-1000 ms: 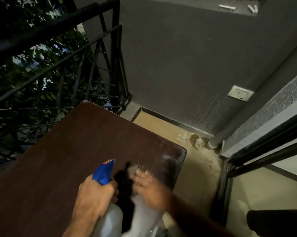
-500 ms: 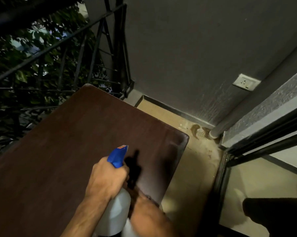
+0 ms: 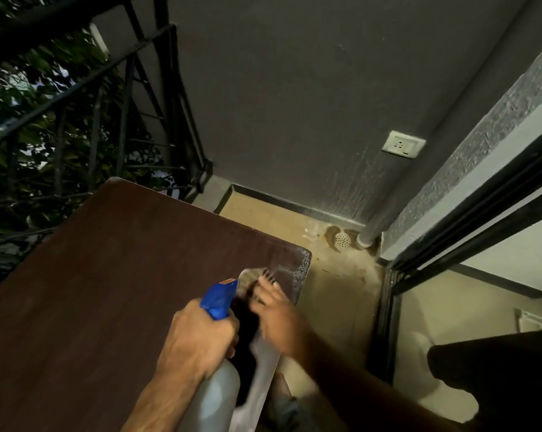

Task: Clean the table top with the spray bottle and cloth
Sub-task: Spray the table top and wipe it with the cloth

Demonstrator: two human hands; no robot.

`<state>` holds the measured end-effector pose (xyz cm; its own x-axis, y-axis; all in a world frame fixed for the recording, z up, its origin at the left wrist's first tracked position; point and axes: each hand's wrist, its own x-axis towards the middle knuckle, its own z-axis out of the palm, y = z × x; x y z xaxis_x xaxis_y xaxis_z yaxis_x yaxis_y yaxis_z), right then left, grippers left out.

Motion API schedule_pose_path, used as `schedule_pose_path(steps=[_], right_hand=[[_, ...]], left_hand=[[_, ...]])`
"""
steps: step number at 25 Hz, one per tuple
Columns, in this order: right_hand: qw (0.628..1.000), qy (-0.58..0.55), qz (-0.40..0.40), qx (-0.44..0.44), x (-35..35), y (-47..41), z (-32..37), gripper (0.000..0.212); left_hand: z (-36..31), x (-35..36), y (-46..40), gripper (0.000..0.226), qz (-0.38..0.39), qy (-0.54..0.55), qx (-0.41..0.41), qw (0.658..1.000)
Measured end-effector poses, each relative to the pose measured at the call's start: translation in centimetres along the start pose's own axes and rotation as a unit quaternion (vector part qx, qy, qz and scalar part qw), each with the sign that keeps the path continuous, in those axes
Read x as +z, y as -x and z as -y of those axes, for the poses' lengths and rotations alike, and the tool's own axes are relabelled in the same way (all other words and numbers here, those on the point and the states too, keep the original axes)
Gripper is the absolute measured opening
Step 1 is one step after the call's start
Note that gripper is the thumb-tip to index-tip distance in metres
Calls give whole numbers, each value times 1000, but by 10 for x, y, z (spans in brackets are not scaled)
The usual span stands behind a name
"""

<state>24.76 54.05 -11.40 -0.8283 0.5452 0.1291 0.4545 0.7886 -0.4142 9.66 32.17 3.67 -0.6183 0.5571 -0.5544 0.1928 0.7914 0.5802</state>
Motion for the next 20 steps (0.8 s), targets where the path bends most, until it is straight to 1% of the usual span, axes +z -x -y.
schedule_pose_path(steps=[1, 2, 3, 4, 5, 6, 7, 8, 9, 10, 11, 12, 13, 14, 15, 16, 17, 19, 20], right_hand=[[995, 46, -70, 59, 62, 29, 62, 55], [987, -88, -39, 128, 57, 12, 38, 62], [988, -87, 16, 130, 72, 11, 55, 66], [990, -26, 18, 135, 75, 18, 65, 69], [988, 35, -6, 149, 72, 15, 58, 71], [994, 38, -18, 103, 74, 20, 60, 71], [995, 12, 6, 102, 85, 38, 80, 68], [995, -27, 76, 63, 98, 65, 116, 68], [999, -5, 50, 1, 98, 80, 136, 78], [999, -29, 23, -34, 106, 92, 142, 90], [997, -33, 3, -68, 107, 101, 148, 96], [994, -52, -15, -92, 105, 105, 149, 91], [993, -55, -16, -105, 101, 106, 149, 79], [993, -25, -13, -117, 99, 103, 142, 66], [995, 1, 4, -102, 91, 95, 128, 56], [998, 5, 24, -61, 84, 80, 106, 49], [999, 9, 31, -14, 75, 61, 78, 46], [995, 8, 34, 92, 62, 26, 34, 62], [992, 16, 28, 119, 60, 14, 21, 69]], left_hand=[[-3, 0, -2, 11, -6, 11, -1, 1000], [-5, 1, -5, 10, -11, 23, -2, 1000], [-8, 1, -8, 10, -14, 32, -3, 999], [-11, 2, -10, 10, -15, 33, -2, 999], [-14, 3, -11, 10, -14, 31, -2, 999], [-16, 4, -12, 10, -13, 30, 0, 999], [-18, 5, -12, 11, -11, 29, 2, 1000], [-19, 5, -13, 13, -8, 22, 6, 1000], [-21, 6, -14, 16, -7, 10, 11, 1000], [-23, 7, -16, 18, -7, -2, 13, 1000], [-25, 8, -16, 19, -7, -9, 13, 1000], [-29, 9, -16, 19, -7, -7, 15, 1000], [-31, 11, -16, 18, -8, 0, 16, 1000], [-33, 12, -16, 17, -9, 3, 18, 1000], [-35, 13, -17, 17, -10, 2, 21, 1000], [-36, 13, -19, 17, -11, 2, 23, 1000], [-39, 13, -22, 16, -10, 4, 24, 1000], [-43, 12, -30, 15, -8, 11, 23, 1000], [-46, 13, -35, 13, -6, 15, 23, 1000]])
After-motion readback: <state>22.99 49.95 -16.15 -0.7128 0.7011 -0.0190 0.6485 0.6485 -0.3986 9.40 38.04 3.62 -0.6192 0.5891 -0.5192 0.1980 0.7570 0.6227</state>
